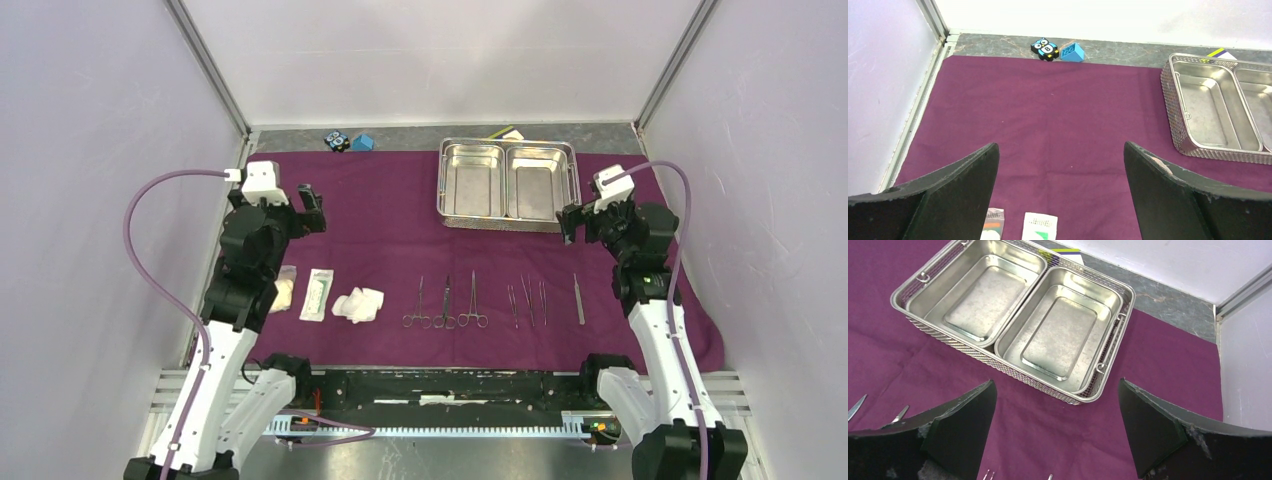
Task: Open and lay out the surgical kit
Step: Reset both arms
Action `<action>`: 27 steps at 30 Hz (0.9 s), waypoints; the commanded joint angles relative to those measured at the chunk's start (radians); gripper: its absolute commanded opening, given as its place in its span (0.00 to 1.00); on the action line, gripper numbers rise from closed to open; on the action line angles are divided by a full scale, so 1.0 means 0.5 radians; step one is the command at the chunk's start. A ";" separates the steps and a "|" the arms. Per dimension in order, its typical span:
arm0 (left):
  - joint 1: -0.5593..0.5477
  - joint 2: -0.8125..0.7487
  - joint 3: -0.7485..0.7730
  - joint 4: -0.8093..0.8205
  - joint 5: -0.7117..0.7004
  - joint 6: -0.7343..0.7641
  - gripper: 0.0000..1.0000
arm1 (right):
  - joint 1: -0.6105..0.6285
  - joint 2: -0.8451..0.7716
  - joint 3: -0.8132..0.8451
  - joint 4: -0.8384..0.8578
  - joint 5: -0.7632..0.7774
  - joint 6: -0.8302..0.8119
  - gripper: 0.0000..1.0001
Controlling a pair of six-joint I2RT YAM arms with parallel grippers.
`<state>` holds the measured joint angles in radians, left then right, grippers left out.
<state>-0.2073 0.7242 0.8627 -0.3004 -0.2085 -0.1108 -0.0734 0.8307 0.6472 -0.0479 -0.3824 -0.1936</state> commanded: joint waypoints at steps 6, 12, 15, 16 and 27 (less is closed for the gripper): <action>0.034 -0.152 -0.047 0.029 0.082 0.108 1.00 | -0.006 -0.049 0.000 0.019 0.113 -0.093 0.97; 0.034 -0.143 -0.001 -0.007 0.133 0.078 1.00 | -0.010 -0.119 -0.031 0.016 0.114 -0.140 0.98; 0.034 -0.140 0.011 -0.008 0.140 0.077 1.00 | -0.010 -0.144 -0.048 0.013 0.099 -0.155 0.98; 0.034 -0.141 0.011 -0.009 0.140 0.080 1.00 | -0.010 -0.151 -0.053 0.012 0.097 -0.163 0.97; 0.037 -0.209 -0.059 0.006 0.138 0.105 1.00 | -0.010 -0.172 -0.069 -0.006 0.064 -0.205 0.97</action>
<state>-0.1970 0.6327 0.8398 -0.3088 -0.1505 -0.1101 -0.0742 0.7525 0.6220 -0.0685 -0.3367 -0.2821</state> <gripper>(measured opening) 0.994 0.975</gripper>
